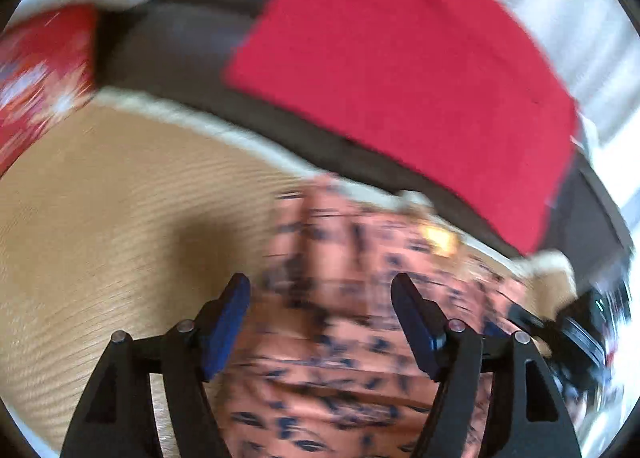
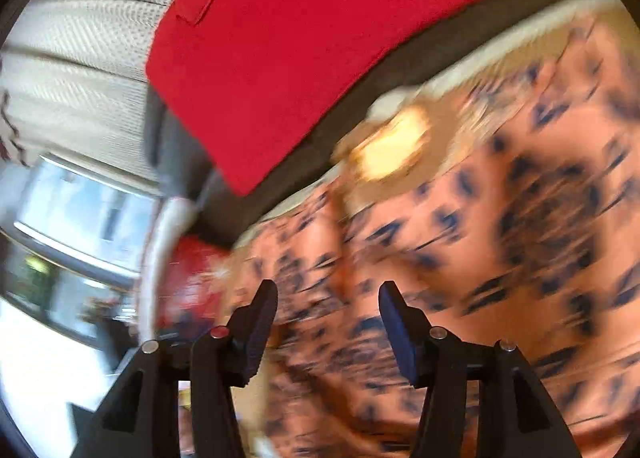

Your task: Fold small clothes

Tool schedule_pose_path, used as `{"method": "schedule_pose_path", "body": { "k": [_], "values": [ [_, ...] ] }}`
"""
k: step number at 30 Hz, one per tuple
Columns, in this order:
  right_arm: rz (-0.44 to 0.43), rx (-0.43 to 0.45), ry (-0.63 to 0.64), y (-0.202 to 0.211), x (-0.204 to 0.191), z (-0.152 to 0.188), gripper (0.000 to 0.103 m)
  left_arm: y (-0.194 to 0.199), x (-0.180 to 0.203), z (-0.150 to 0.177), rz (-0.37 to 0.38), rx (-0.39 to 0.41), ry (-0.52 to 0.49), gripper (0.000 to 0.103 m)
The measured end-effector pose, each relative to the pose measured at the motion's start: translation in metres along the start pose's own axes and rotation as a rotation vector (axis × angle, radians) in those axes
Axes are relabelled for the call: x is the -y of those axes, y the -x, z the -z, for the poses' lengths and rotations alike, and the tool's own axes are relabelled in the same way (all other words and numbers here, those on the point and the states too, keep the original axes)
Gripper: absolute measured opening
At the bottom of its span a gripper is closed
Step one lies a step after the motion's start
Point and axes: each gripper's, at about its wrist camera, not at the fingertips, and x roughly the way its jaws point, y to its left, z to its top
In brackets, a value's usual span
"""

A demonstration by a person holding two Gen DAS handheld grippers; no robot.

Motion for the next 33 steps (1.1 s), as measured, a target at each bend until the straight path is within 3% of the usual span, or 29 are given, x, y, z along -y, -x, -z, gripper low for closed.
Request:
{"method": "schedule_pose_path", "body": {
  "k": [3,5,7,10,12,17,19,20,21,25,29,33],
  "values": [
    [-0.047,-0.050,-0.042,-0.027,-0.004,0.007,0.057,-0.018,-0.025,-0.002,-0.073,-0.026,0.069,0.071],
    [-0.010,-0.048,-0.005,-0.039,-0.013,0.011,0.057,-0.027,-0.029,-0.002,-0.106,-0.049,0.055,0.059],
    [-0.027,-0.079,-0.009,-0.054,-0.021,0.015,0.057,-0.043,-0.026,-0.001,-0.162,-0.075,0.026,0.043],
    [-0.093,-0.114,-0.119,-0.071,-0.013,0.018,0.057,-0.060,-0.015,-0.001,-0.160,-0.101,0.004,0.041],
    [-0.083,-0.109,-0.184,-0.081,-0.005,0.020,0.057,-0.062,-0.009,-0.002,-0.160,-0.100,-0.015,0.041],
    [-0.096,0.013,-0.246,-0.088,0.003,0.016,0.057,-0.084,0.016,0.000,-0.172,-0.119,-0.070,0.041],
    [-0.107,0.055,-0.258,-0.091,0.006,0.015,0.048,-0.091,0.019,0.001,-0.172,-0.133,-0.071,0.041],
    [-0.109,0.067,-0.259,-0.091,0.008,0.014,0.023,-0.093,0.021,0.003,-0.174,-0.134,-0.069,0.041],
    [-0.110,0.074,-0.267,-0.092,0.011,0.015,0.014,-0.092,0.020,0.004,-0.176,-0.133,-0.066,0.041],
    [-0.157,0.151,-0.310,-0.072,0.019,0.016,0.008,-0.078,0.011,0.000,-0.171,-0.113,-0.043,0.041],
    [-0.226,0.288,-0.270,-0.009,0.009,0.010,0.008,-0.071,0.001,0.000,-0.162,-0.085,-0.039,0.041],
    [-0.185,0.382,-0.296,0.066,0.037,0.007,0.008,-0.065,0.012,0.003,-0.141,-0.062,-0.075,0.041]
  ]
}}
